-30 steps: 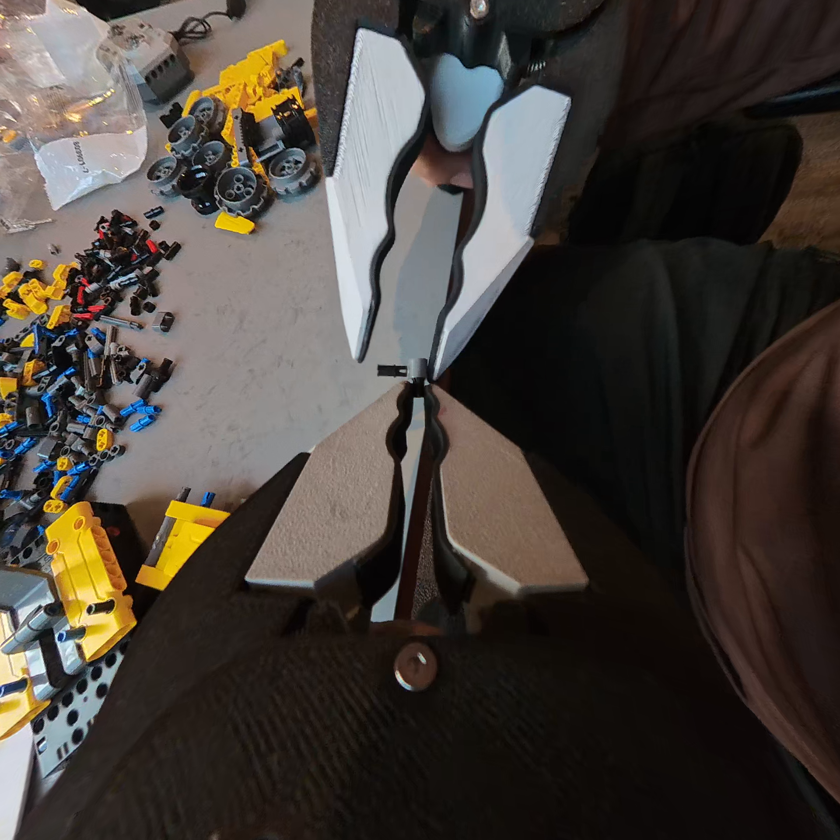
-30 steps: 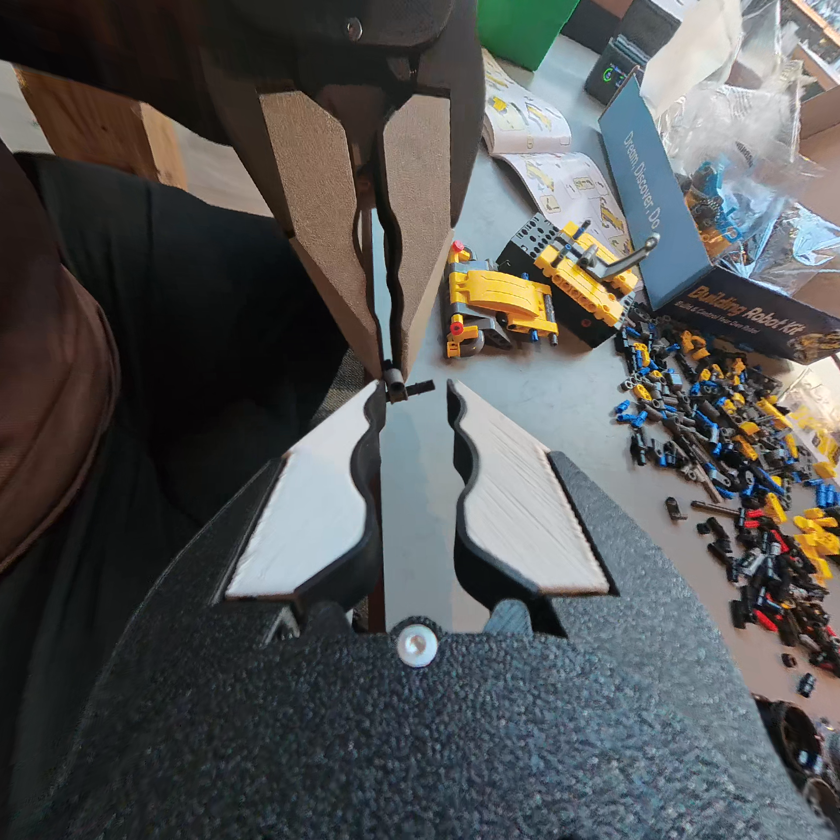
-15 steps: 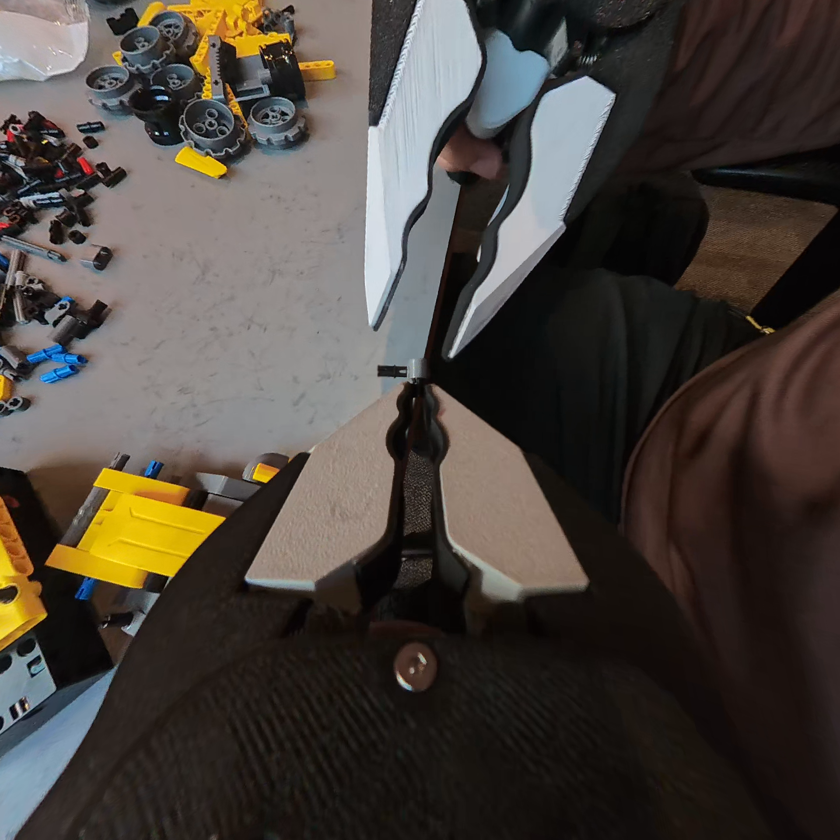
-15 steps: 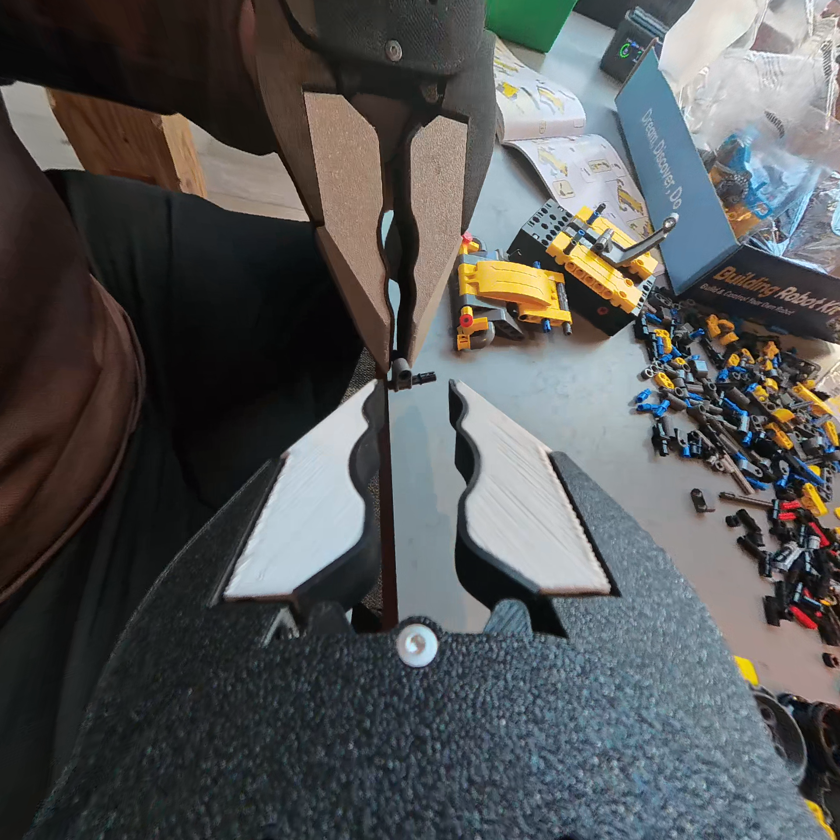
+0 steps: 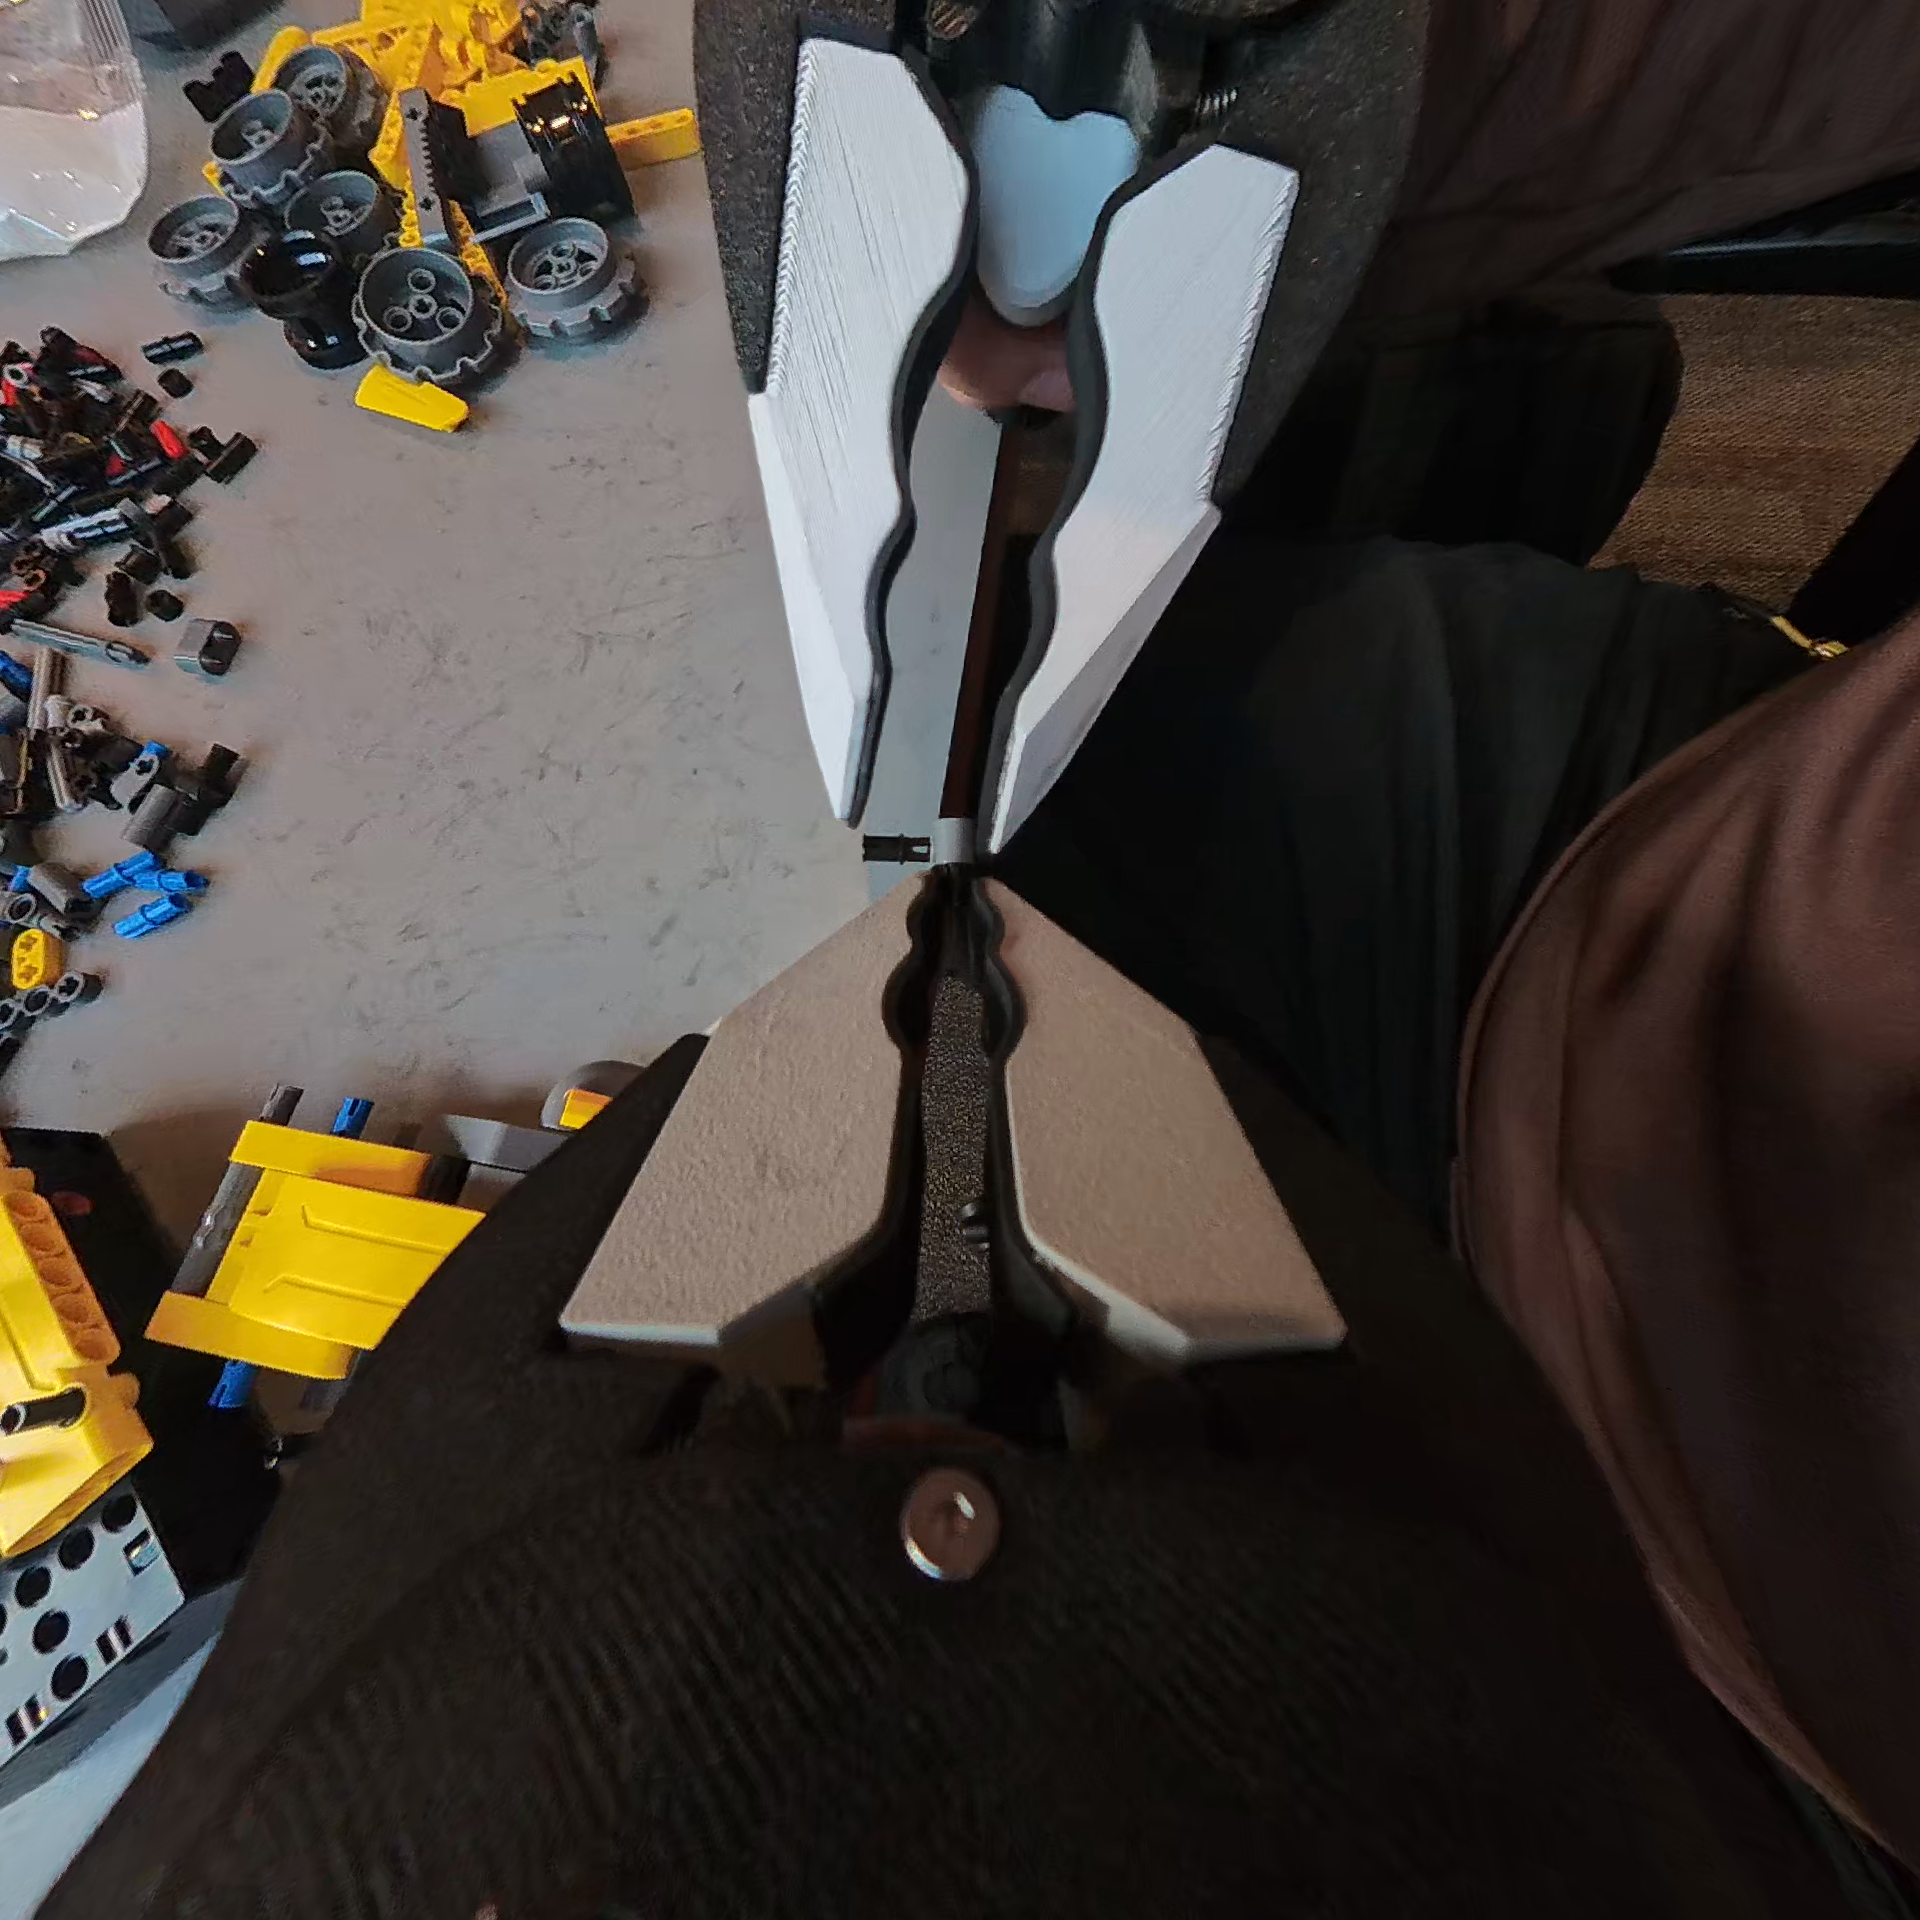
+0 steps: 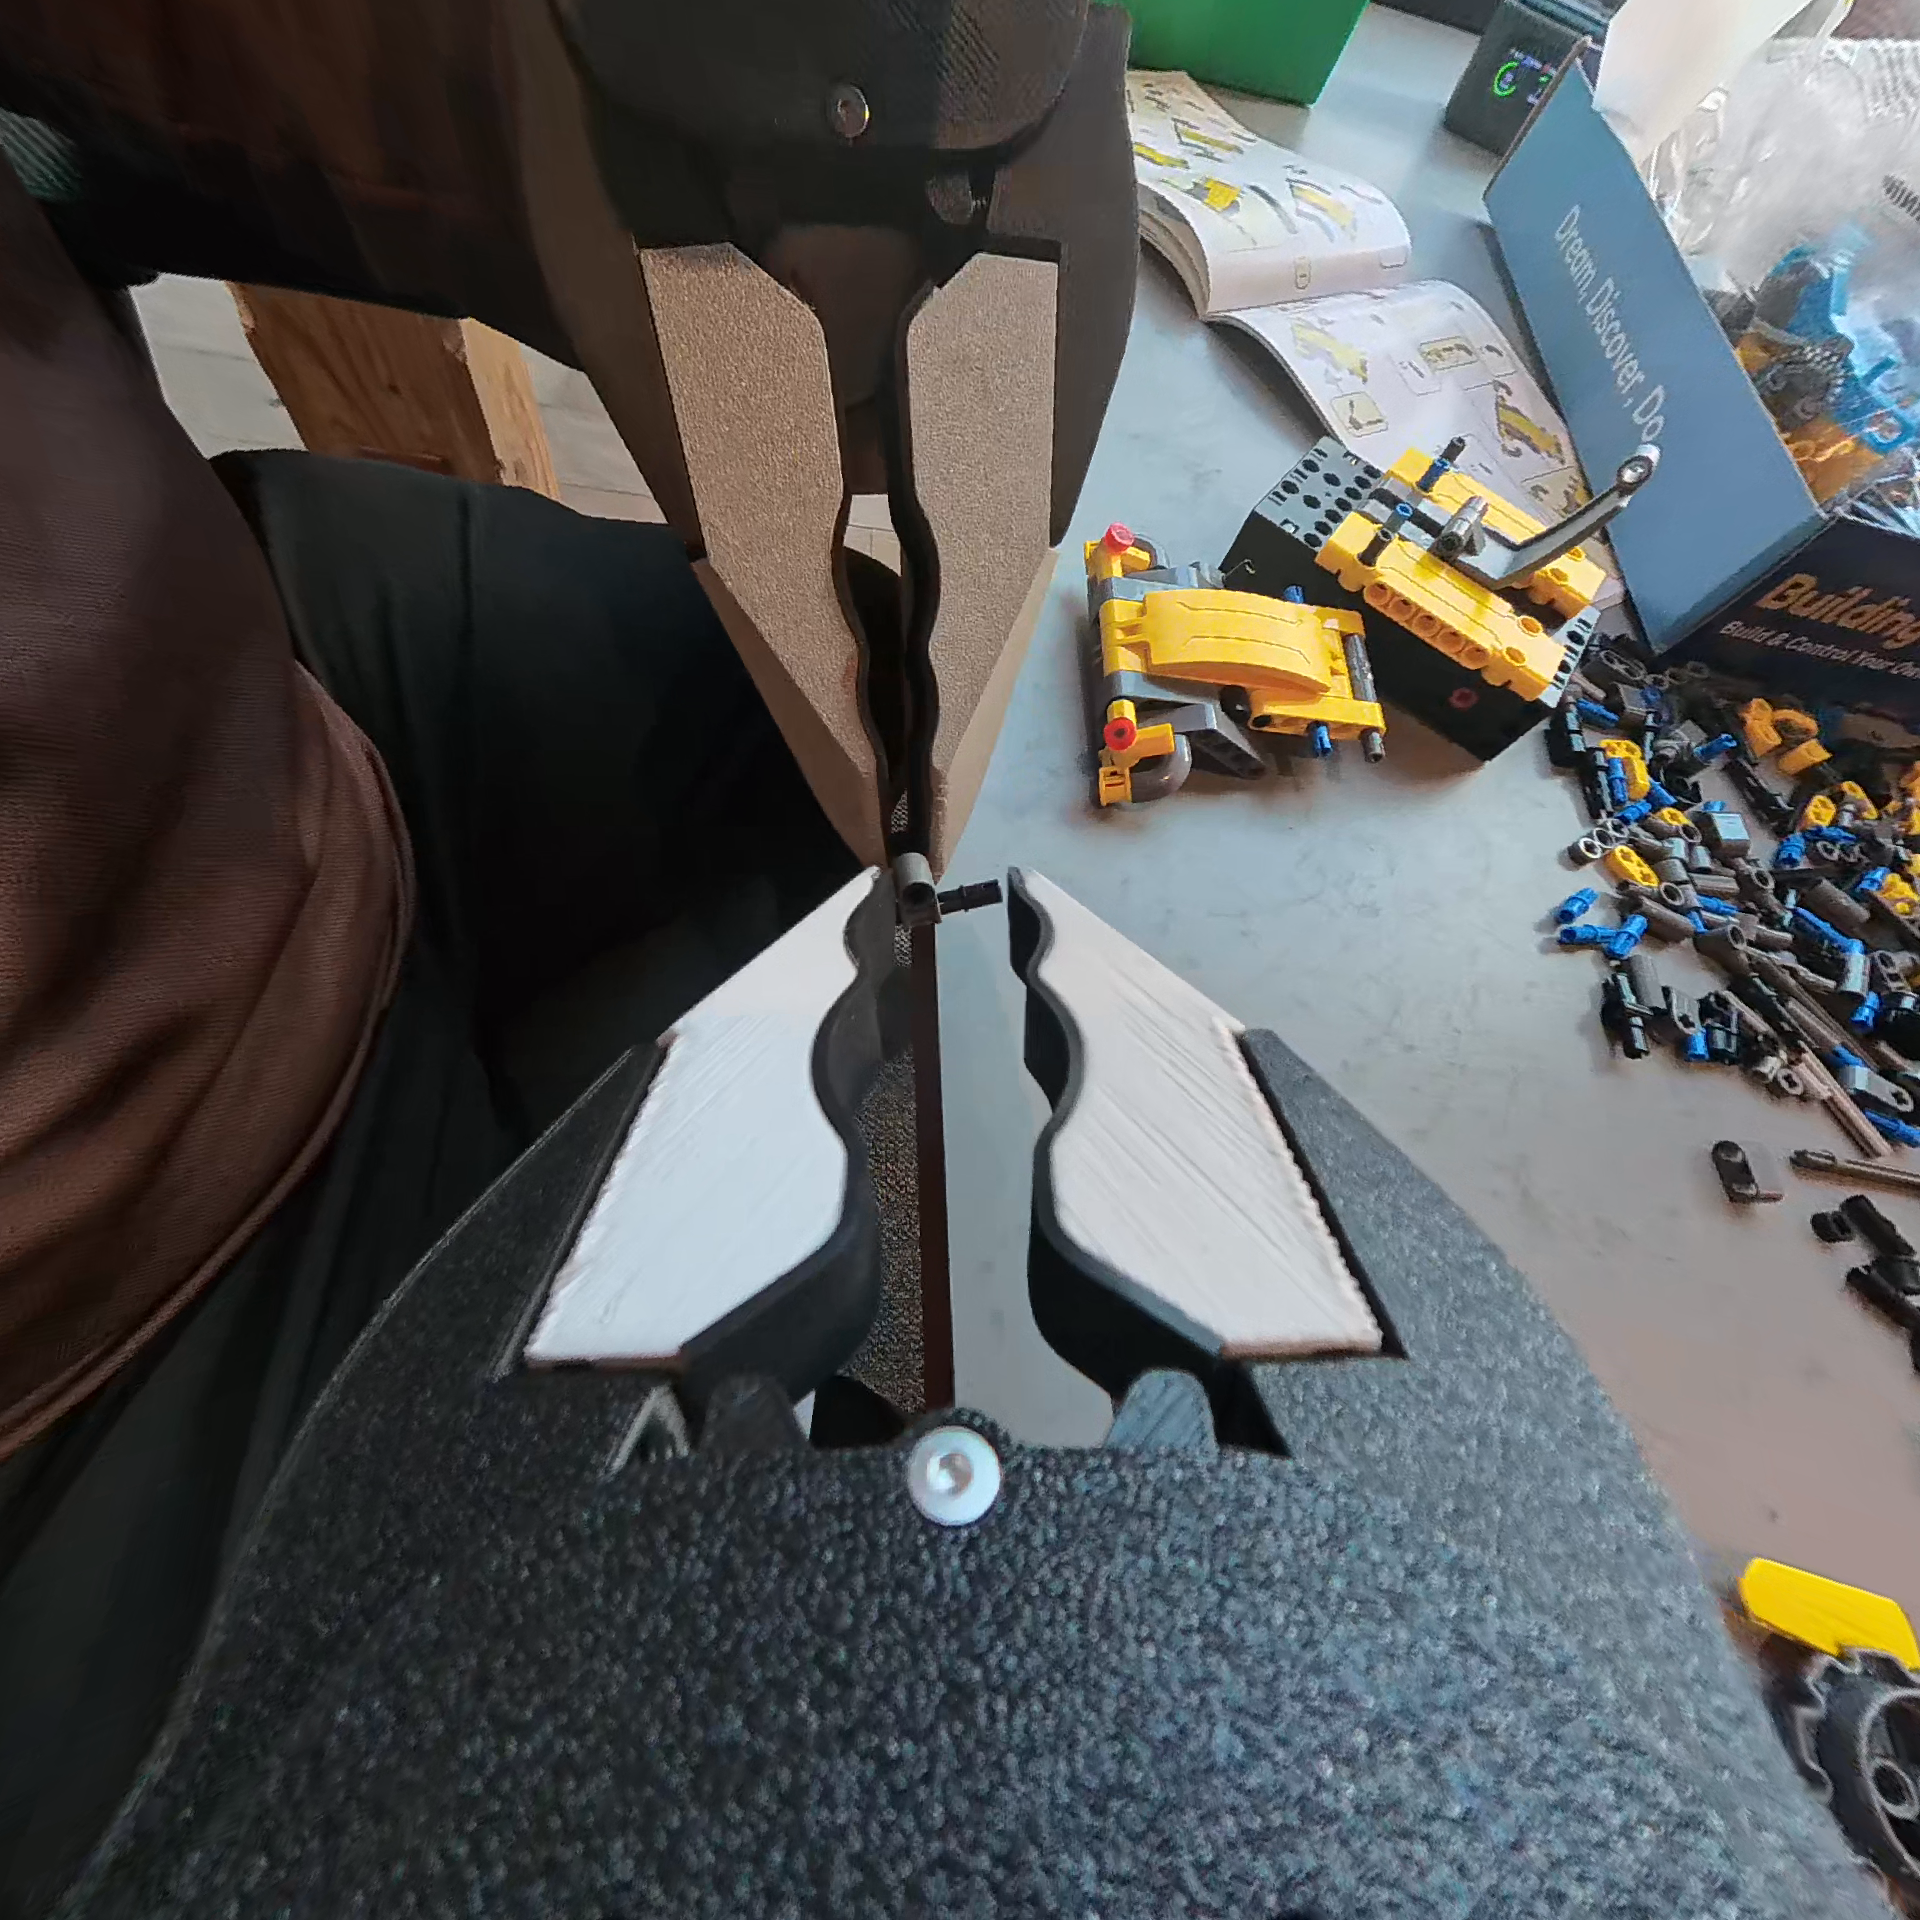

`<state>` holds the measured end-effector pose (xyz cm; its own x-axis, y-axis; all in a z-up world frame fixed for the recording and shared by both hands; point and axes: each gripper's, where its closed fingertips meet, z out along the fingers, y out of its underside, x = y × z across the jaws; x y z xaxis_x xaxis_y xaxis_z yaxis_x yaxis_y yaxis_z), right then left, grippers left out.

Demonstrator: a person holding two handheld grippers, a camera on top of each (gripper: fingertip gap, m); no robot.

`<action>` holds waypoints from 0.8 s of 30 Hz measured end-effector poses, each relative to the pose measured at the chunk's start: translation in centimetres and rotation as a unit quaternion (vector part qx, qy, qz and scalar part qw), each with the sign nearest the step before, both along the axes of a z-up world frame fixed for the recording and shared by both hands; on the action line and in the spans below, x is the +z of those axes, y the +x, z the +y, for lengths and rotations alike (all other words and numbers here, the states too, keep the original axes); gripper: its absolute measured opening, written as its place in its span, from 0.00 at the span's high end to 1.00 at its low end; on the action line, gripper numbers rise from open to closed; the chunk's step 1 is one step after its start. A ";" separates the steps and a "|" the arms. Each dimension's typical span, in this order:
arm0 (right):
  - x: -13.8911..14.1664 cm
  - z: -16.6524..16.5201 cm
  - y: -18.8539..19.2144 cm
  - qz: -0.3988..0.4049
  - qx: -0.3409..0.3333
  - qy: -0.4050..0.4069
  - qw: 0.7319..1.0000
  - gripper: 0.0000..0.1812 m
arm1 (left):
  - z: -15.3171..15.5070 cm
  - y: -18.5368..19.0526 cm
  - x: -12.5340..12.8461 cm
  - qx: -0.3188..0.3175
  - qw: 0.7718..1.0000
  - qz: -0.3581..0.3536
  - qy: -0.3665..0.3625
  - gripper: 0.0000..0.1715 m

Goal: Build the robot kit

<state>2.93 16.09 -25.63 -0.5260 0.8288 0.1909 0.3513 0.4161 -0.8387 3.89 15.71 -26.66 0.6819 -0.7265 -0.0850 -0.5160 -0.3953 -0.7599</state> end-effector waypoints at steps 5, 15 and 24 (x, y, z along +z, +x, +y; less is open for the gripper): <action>-0.2 -0.5 0.2 -0.004 0.014 -0.007 1.000 0.90 | -0.4 0.4 0.0 -0.020 1.000 0.005 0.004 1.00; 0.1 -0.8 0.2 -0.007 0.022 -0.037 0.999 0.91 | -0.5 0.5 0.5 -0.033 0.999 0.008 0.021 0.99; 0.3 -0.9 0.3 -0.011 0.022 -0.051 0.998 0.91 | -0.5 0.5 0.8 -0.038 0.999 0.015 0.037 1.00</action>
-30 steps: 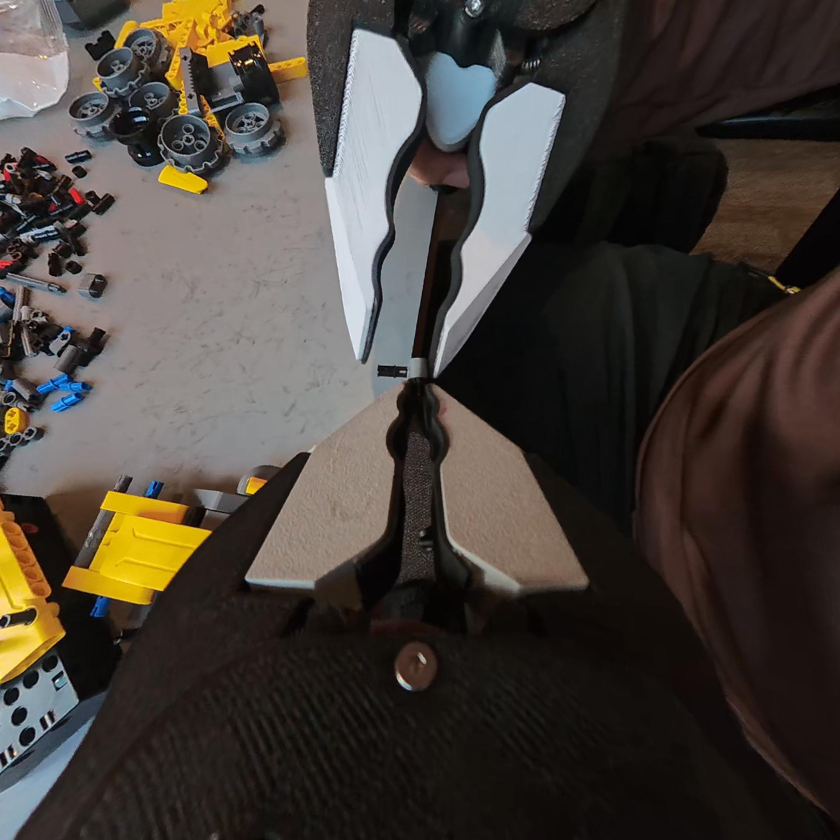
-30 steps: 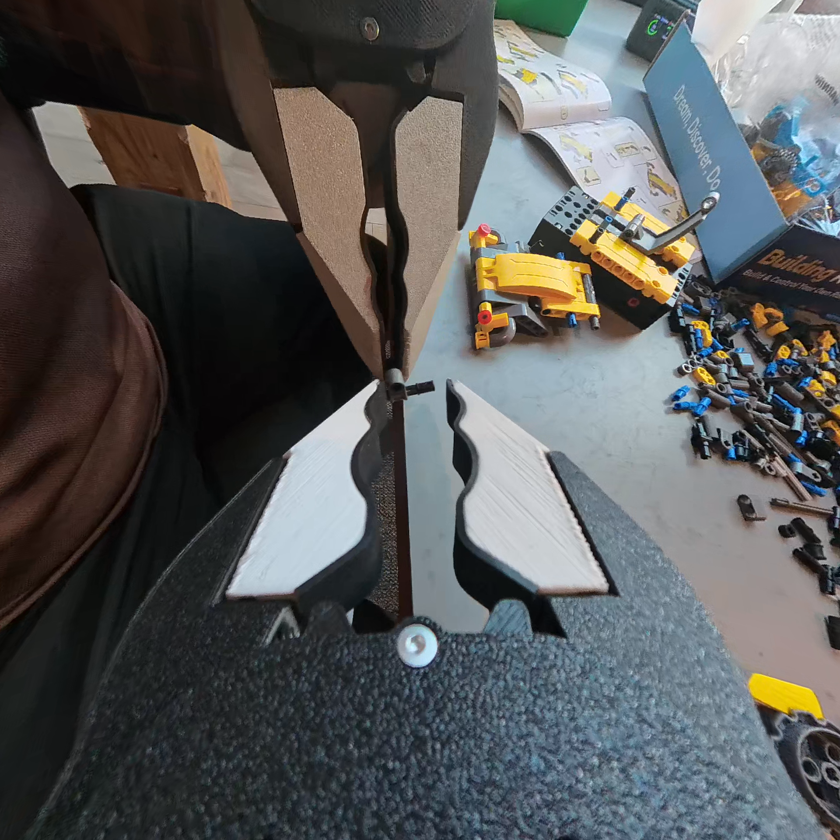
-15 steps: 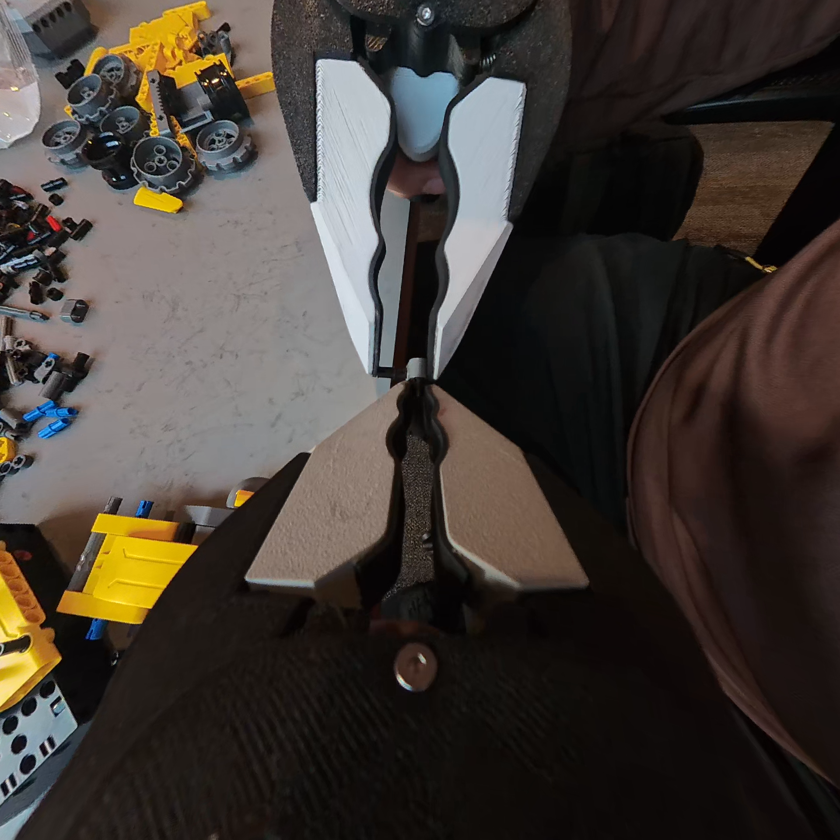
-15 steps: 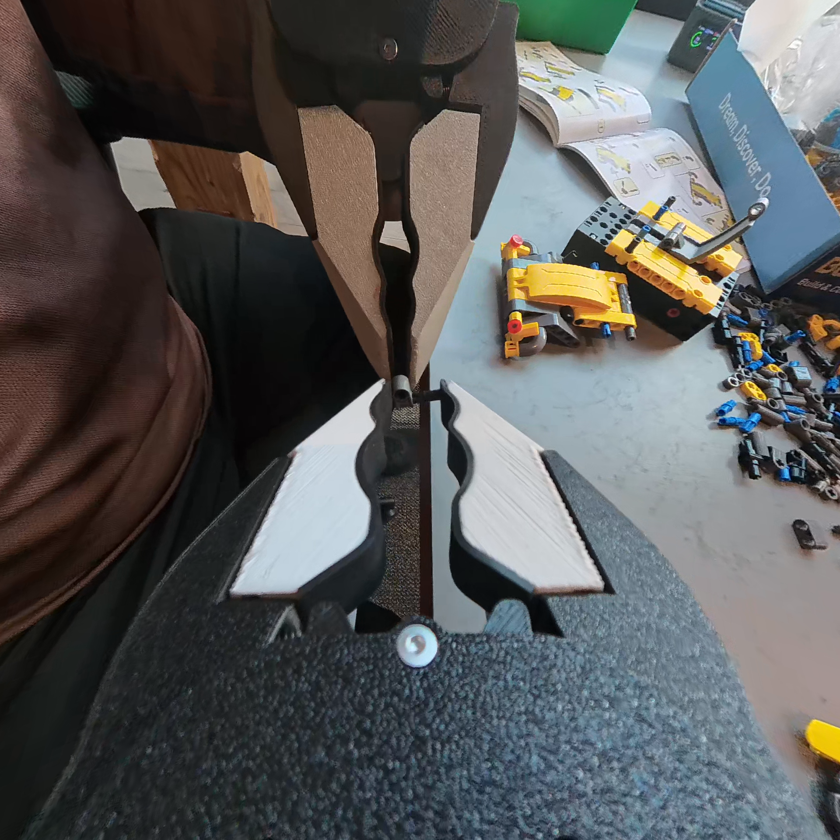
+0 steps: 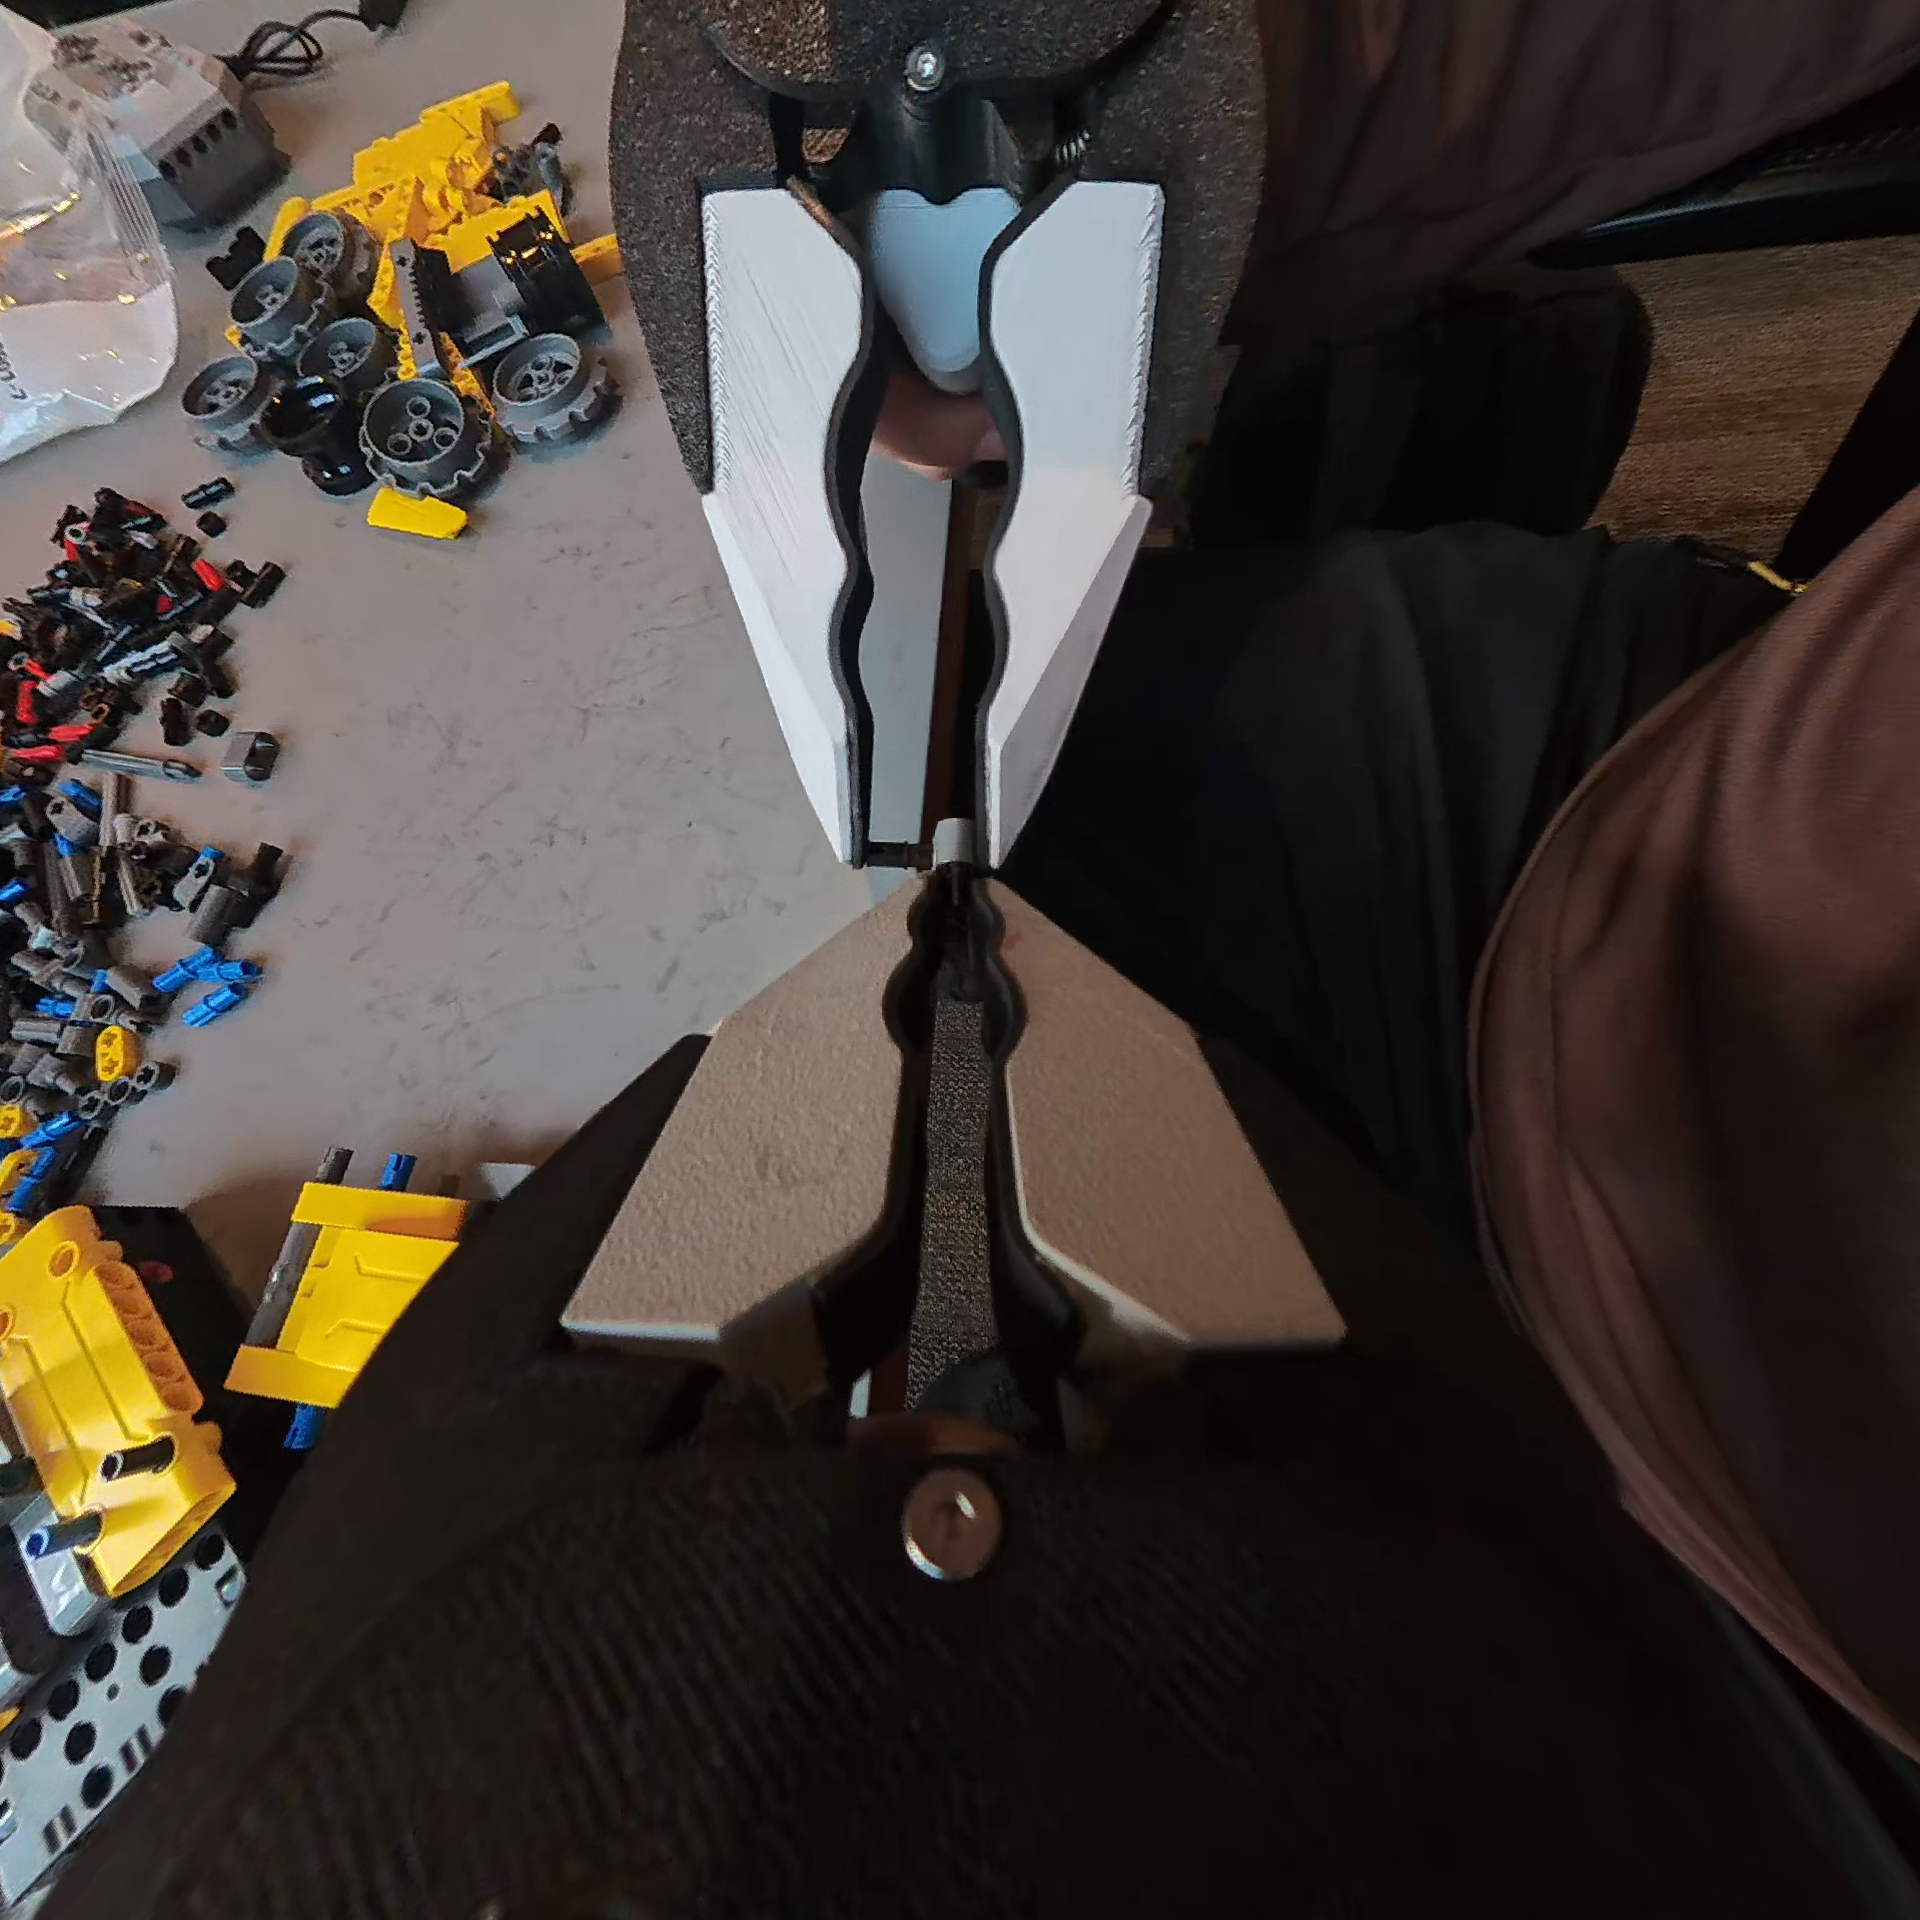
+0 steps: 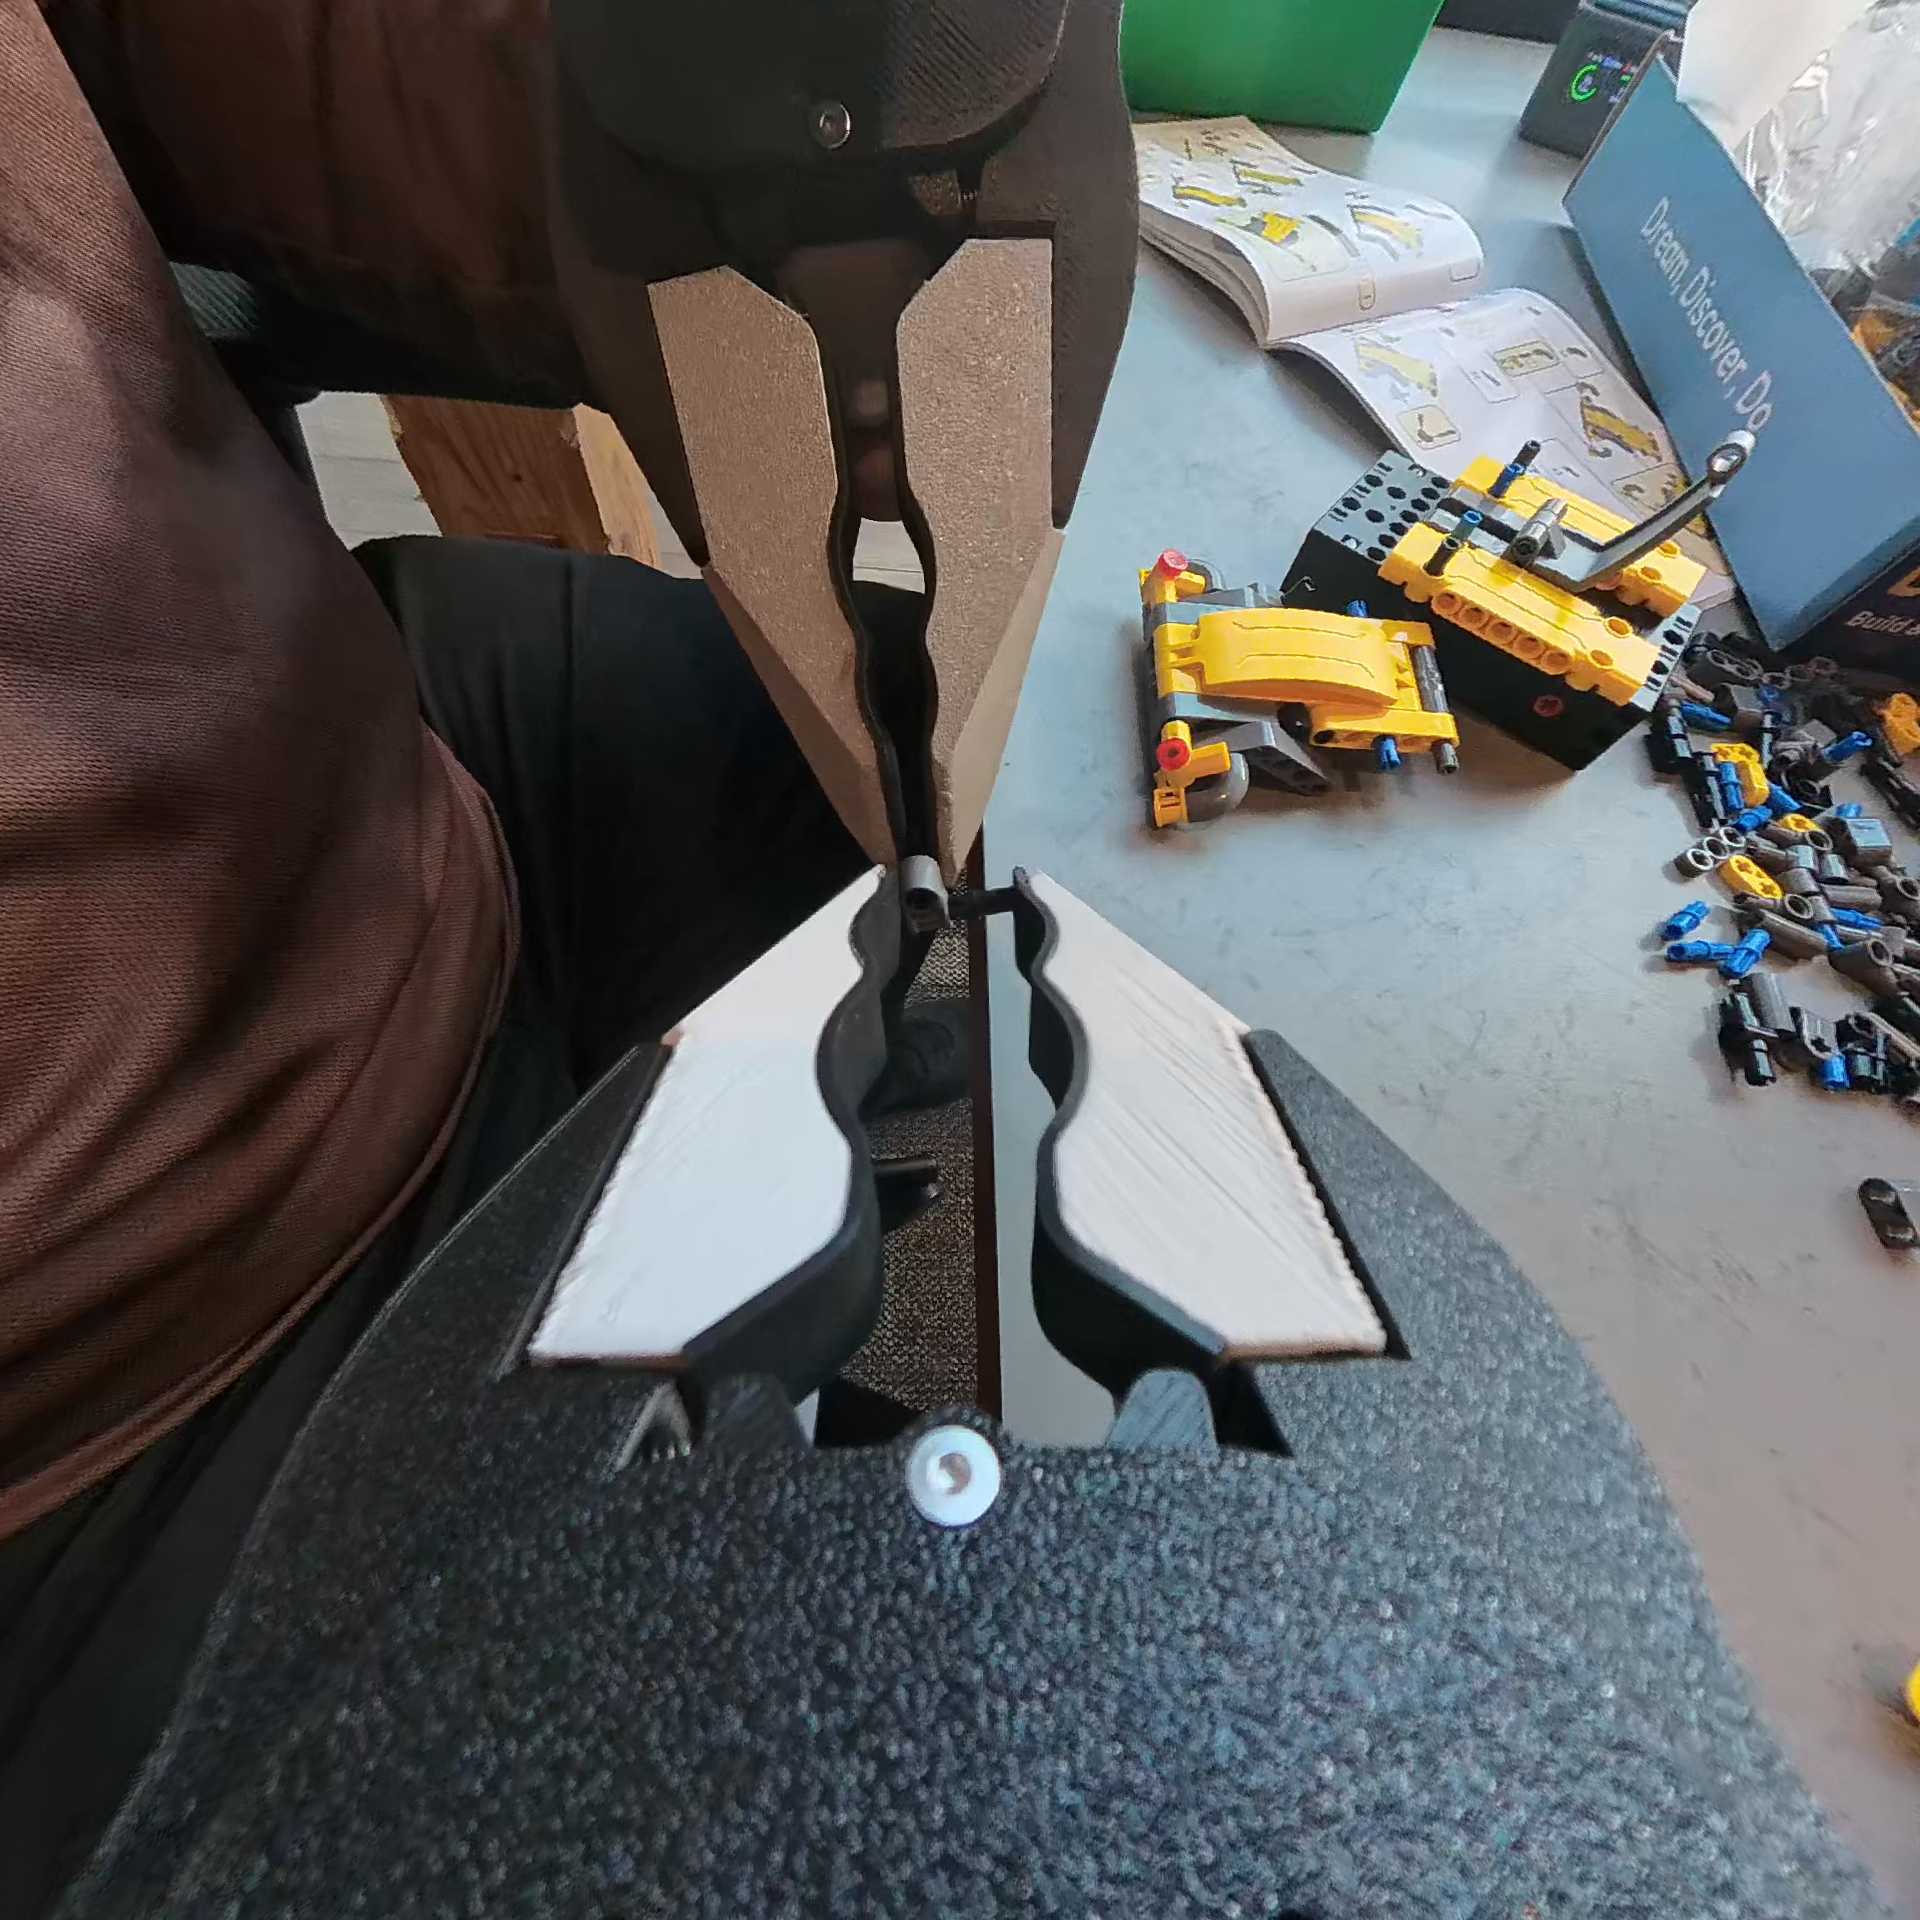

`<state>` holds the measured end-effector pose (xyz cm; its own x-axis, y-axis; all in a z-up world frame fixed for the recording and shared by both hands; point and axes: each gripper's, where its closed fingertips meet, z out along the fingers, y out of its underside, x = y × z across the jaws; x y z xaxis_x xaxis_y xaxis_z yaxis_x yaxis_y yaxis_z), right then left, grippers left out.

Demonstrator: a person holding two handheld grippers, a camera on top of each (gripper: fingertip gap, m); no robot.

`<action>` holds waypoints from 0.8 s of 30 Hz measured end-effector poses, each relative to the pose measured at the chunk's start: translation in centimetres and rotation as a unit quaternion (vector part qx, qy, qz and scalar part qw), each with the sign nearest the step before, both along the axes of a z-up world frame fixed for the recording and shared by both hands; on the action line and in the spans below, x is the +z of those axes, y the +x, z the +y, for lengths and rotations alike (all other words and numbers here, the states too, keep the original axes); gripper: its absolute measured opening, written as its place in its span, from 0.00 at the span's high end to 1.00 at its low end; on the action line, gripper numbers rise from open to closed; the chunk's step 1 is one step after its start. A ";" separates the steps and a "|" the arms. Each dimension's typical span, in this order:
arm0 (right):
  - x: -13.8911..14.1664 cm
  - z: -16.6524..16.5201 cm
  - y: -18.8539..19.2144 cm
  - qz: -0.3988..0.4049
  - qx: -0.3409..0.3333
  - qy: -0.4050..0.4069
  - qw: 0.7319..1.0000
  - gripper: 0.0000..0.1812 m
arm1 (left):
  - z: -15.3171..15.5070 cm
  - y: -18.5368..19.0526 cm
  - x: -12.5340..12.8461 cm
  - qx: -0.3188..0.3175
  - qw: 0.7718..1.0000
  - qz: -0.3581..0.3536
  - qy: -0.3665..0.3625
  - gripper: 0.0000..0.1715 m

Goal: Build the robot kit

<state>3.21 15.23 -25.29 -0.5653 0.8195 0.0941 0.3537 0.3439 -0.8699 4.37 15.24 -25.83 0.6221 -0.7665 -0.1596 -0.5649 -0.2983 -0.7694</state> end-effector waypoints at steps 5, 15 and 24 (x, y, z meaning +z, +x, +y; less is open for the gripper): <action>0.8 0.1 0.0 0.007 -0.003 -0.010 1.000 0.91 | 0.2 0.0 0.9 0.001 1.000 -0.012 0.017 0.99; 1.1 0.1 -0.3 0.020 -0.011 0.005 1.000 1.00 | 0.7 -0.8 1.2 0.014 0.999 -0.012 0.033 0.99; 1.9 1.3 -0.8 0.041 -0.036 -0.008 0.998 0.87 | 1.0 -1.4 1.1 0.018 0.999 -0.016 0.045 0.99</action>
